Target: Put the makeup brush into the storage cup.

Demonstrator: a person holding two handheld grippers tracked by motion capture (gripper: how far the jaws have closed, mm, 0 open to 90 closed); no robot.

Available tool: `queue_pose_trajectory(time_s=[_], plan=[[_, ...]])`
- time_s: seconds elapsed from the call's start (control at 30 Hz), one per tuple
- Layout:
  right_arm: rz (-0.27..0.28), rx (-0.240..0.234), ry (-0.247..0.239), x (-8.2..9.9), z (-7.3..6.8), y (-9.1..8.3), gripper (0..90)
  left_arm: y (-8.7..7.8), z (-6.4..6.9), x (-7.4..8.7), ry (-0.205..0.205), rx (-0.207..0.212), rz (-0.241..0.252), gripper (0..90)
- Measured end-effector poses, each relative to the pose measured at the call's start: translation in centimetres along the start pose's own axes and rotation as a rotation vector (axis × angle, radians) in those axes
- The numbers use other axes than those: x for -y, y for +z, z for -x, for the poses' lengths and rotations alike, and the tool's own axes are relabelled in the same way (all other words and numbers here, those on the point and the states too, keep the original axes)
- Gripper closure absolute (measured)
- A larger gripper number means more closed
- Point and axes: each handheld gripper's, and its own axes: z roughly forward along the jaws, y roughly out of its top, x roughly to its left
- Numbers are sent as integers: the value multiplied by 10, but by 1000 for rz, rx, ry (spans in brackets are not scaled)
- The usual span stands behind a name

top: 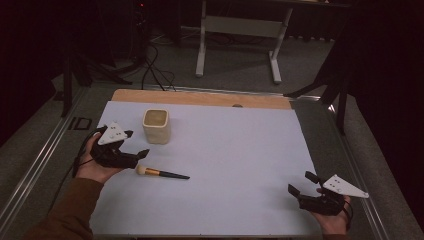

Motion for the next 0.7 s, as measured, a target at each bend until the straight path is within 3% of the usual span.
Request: queue_pose_trajectory(time_s=[0.33, 0.7], plan=[[-6, -4, 0, 0, 0, 1, 143, 17, 0, 2, 29, 66, -108, 219], [-9, -8, 0, 0, 0, 1, 142, 29, 7, 2, 105, 114, -251, 238]])
